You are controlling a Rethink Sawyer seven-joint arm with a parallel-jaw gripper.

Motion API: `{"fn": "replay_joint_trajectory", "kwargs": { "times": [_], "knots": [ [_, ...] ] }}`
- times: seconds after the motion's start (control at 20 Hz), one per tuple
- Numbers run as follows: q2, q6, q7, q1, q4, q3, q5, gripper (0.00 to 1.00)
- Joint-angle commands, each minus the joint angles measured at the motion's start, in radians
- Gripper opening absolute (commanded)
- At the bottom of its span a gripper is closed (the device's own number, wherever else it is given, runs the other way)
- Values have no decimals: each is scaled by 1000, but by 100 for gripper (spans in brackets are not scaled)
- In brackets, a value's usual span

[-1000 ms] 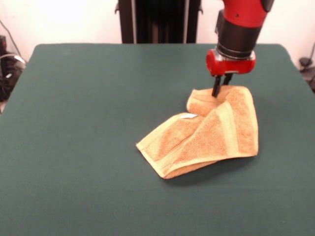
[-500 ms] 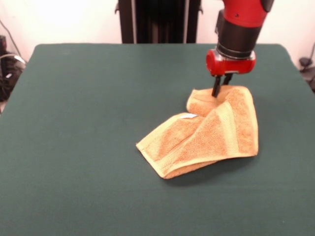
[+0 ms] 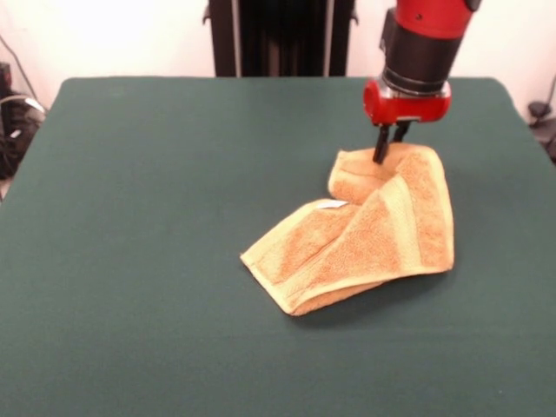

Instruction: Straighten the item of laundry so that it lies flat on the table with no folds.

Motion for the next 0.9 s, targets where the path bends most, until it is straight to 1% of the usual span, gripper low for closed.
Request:
{"fn": "replay_joint_trajectory", "kwargs": {
  "times": [0.05,0.2,0.45,0.9],
  "knots": [
    [-15,-87,221,28,138,5,-21,0],
    [-15,-101,223,29,151,8,-13,0],
    [-10,-77,209,22,135,14,6,0],
    [-5,-78,200,25,143,5,2,0]
  ]
}}
